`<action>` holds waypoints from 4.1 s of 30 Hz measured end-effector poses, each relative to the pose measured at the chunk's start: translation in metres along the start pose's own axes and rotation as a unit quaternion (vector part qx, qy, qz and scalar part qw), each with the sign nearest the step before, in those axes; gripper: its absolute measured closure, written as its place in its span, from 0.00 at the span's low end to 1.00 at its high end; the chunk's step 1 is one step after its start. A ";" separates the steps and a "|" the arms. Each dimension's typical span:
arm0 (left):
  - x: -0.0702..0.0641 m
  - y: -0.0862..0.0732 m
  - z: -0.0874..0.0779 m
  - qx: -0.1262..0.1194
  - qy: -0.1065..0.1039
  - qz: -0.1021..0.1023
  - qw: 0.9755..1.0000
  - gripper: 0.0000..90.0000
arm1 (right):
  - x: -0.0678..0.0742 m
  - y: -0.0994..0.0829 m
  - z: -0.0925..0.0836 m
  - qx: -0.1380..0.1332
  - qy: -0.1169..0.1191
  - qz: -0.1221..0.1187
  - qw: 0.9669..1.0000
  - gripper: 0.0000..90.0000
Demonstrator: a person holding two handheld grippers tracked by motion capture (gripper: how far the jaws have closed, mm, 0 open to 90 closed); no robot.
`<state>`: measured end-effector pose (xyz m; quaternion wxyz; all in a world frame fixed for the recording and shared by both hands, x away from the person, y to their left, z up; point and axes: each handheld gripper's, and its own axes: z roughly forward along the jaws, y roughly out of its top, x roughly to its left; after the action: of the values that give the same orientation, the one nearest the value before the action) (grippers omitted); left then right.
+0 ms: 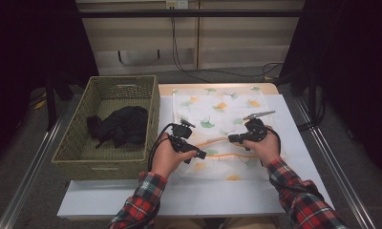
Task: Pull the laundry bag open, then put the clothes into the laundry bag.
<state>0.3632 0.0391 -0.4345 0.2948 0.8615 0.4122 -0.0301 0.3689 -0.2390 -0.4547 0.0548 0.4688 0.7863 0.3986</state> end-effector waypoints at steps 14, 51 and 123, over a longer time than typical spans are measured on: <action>0.004 0.000 -0.002 -0.004 0.000 -0.004 1.000 0.05 | 0.001 0.022 -0.011 -0.017 0.003 0.011 1.000 1.00; 0.004 0.001 -0.010 -0.012 -0.003 0.000 1.000 0.05 | 0.007 0.068 -0.041 -0.047 -0.005 -0.001 0.999 1.00; 0.030 0.032 -0.086 -0.007 -0.010 0.022 1.000 0.05 | 0.013 0.099 -0.051 -0.050 -0.003 -0.008 0.999 1.00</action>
<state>0.3896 0.0900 -0.3573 0.3058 0.8679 0.3903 -0.0297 0.4070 -0.2343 -0.3499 0.0839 0.4601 0.7691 0.4356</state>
